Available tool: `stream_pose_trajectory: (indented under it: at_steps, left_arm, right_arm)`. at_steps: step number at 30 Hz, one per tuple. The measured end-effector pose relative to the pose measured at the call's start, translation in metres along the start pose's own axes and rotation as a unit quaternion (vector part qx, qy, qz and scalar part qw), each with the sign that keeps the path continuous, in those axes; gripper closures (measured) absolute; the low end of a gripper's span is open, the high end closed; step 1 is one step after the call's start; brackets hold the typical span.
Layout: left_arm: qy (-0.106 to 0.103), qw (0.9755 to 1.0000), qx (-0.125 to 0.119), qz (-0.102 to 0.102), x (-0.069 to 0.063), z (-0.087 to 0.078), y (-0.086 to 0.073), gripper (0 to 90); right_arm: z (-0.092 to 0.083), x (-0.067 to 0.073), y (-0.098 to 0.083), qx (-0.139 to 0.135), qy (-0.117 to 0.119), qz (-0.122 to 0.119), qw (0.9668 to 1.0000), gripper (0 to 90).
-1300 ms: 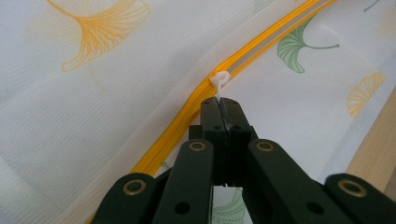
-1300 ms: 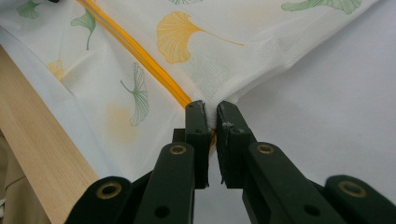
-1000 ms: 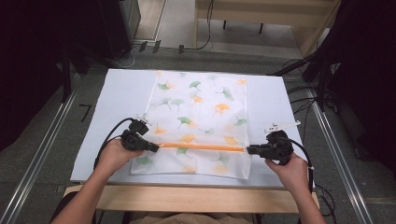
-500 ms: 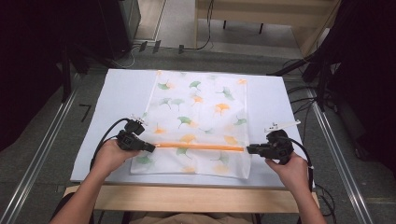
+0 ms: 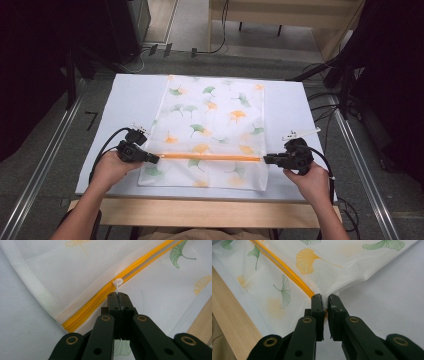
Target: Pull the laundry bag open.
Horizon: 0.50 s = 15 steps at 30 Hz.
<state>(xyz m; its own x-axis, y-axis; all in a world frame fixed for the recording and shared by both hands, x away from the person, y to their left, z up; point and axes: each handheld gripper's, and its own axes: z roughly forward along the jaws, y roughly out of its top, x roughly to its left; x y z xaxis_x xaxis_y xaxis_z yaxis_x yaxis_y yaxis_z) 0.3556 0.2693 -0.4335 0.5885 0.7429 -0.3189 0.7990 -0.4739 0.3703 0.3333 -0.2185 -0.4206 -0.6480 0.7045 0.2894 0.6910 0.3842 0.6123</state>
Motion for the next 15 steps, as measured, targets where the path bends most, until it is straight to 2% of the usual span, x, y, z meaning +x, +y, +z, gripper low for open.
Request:
stream_pose_trajectory:
  at_steps: [15]
  left_arm:
    - [0.005, 0.9999, 0.002, -0.009, 0.0090, -0.0058, -0.0063, 90.0]
  right_arm:
    - [0.0003, -0.0007, 0.0001, -0.001, 0.001, 0.001, 1.0000, 85.8]
